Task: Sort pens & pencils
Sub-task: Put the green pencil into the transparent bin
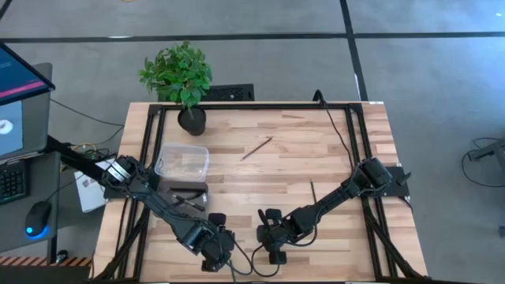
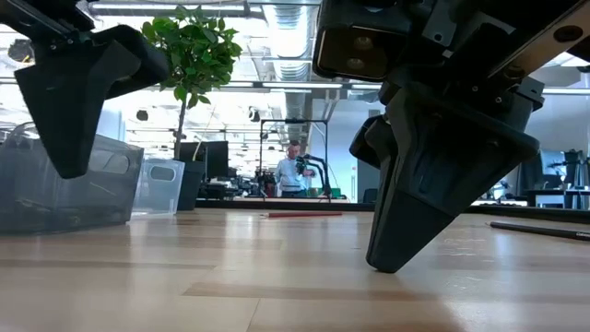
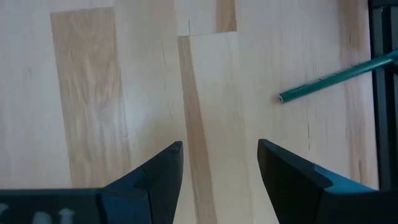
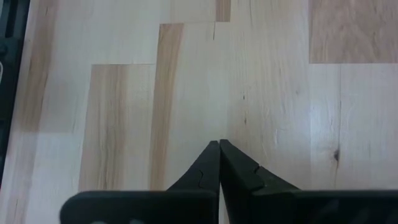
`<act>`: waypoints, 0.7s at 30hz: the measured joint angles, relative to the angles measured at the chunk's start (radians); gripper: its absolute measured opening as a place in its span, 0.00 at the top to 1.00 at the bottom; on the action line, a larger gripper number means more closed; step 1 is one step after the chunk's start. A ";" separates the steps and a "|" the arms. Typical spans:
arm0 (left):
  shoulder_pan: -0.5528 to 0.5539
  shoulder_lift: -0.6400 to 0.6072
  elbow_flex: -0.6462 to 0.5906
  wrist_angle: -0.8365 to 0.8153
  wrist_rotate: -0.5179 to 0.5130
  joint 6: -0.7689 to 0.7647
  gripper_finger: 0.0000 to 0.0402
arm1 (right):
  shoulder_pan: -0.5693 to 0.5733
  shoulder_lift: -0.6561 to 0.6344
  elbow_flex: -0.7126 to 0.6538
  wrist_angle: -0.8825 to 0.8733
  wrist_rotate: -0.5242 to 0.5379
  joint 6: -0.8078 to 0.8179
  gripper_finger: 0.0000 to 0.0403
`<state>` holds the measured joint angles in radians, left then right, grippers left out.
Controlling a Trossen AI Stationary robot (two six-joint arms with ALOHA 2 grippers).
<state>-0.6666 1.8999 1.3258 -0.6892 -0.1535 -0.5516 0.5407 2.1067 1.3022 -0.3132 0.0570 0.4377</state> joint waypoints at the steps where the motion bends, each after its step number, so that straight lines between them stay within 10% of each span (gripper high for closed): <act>1: 0.000 0.000 0.000 0.000 0.000 0.026 0.51 | 0.000 0.000 0.000 0.004 0.000 0.000 0.93; 21: 0.016 0.000 0.000 0.014 0.073 0.081 0.49 | -0.002 0.002 0.000 0.016 0.000 0.060 0.91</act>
<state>-0.6510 1.8999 1.3258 -0.6752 -0.0807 -0.4711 0.5388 2.1082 1.3022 -0.2970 0.0569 0.4976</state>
